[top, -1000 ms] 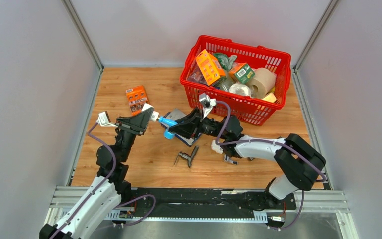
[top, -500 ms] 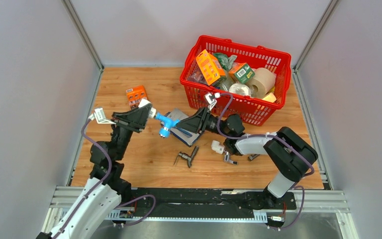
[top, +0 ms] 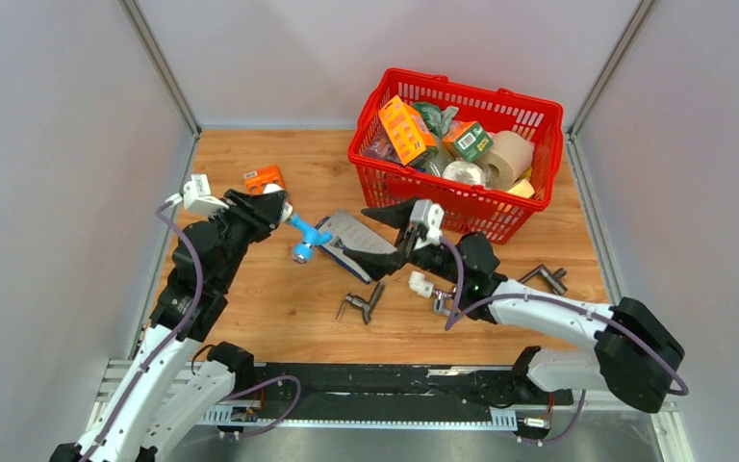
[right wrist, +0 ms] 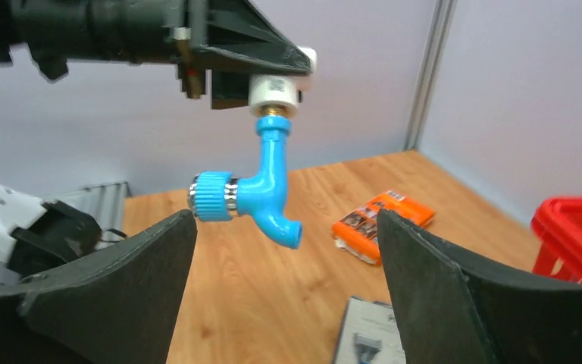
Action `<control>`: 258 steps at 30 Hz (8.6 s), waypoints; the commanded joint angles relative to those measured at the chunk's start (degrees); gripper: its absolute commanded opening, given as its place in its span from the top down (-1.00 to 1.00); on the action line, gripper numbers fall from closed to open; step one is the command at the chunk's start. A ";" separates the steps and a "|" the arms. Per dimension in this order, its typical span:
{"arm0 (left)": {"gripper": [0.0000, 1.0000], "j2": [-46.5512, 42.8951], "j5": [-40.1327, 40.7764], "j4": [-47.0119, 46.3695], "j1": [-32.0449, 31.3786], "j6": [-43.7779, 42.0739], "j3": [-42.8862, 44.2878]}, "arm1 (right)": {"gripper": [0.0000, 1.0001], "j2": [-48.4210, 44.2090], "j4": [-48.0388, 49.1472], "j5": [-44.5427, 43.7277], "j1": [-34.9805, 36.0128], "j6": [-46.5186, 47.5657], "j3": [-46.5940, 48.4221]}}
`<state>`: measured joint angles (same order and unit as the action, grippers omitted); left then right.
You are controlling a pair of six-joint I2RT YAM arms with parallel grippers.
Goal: Install the water faucets
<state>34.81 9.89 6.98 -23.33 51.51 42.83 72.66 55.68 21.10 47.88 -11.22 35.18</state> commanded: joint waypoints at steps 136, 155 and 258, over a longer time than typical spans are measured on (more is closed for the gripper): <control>1.00 -1.15 -13.77 -21.24 -0.05 -11.25 -1.53 | 0.19 27.01 41.46 27.42 -6.74 -42.50 13.08; 0.99 5.97 1.36 8.31 -0.05 -1.59 12.36 | -0.95 9.70 -5.56 10.30 -2.63 17.42 7.97; 0.99 3.95 -14.10 -11.11 -0.05 5.36 1.56 | -0.96 4.67 4.60 -24.06 15.93 60.95 2.35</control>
<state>38.54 -1.69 0.97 -23.18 53.10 42.78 72.75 52.47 5.52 63.13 40.42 35.00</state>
